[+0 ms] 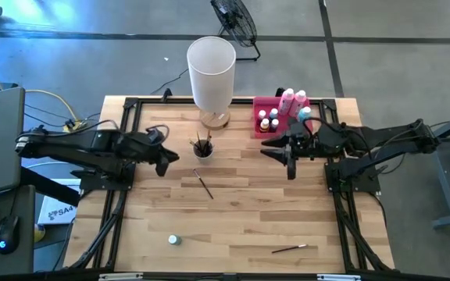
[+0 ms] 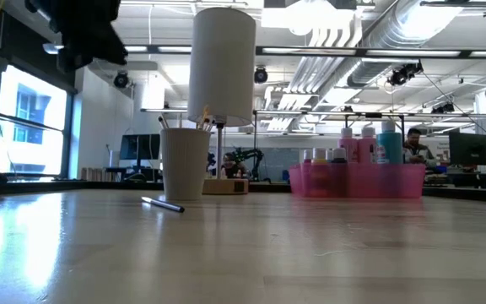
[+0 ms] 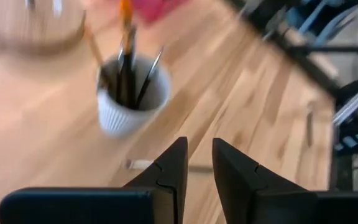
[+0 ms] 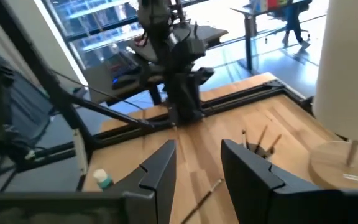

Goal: Pick & Place Paint Supplies
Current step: Put the silver eyeshadow brush into the white cup

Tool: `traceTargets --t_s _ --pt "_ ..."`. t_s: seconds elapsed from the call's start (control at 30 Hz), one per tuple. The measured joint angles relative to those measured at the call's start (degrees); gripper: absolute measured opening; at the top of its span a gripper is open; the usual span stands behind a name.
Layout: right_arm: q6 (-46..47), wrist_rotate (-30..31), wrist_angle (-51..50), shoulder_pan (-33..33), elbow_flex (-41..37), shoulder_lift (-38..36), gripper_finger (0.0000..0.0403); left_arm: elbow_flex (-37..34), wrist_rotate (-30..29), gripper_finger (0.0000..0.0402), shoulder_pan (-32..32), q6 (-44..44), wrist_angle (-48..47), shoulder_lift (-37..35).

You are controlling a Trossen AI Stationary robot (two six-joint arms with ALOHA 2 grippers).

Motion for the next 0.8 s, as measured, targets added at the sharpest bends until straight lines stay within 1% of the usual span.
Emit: traceTargets --t_s 0.07,0.17,0.3,0.37,0.43,0.57,0.67,0.8 --pt "-0.1 1.6 -0.1 0.0 0.0 0.0 0.0121 0.0 0.6 0.0065 0.0 -1.5 -2.6 1.3" --pt "-0.2 4.1 -0.1 -0.5 0.0 0.0 0.0121 0.0 1.2 0.0042 0.0 -2.0 -4.1 3.3" --pt "0.0 4.5 -0.1 -1.6 0.0 0.0 0.0121 0.0 3.2 0.0006 0.0 -1.2 -4.2 6.3" --pt "0.0 4.4 -0.1 -2.0 0.0 0.0 0.0121 0.0 4.0 0.0006 -0.4 -0.5 -4.7 8.1" --pt "0.0 4.4 -0.1 -2.3 0.0 0.0 0.0121 0.0 3.3 0.0006 -1.9 -0.4 -4.8 10.4" --pt "0.1 4.4 -0.1 -2.6 0.0 0.0 0.0121 0.0 -0.3 0.0002 -6.5 -0.7 -4.7 14.6" --pt "0.1 4.4 -0.1 -2.6 0.0 -0.2 0.0121 0.0 -4.0 0.0001 -10.9 -3.1 -3.5 16.2" --pt "-0.1 4.4 -0.1 -2.6 0.0 -0.2 0.0121 0.0 -11.9 0.0001 -18.0 -7.6 -0.5 16.5"
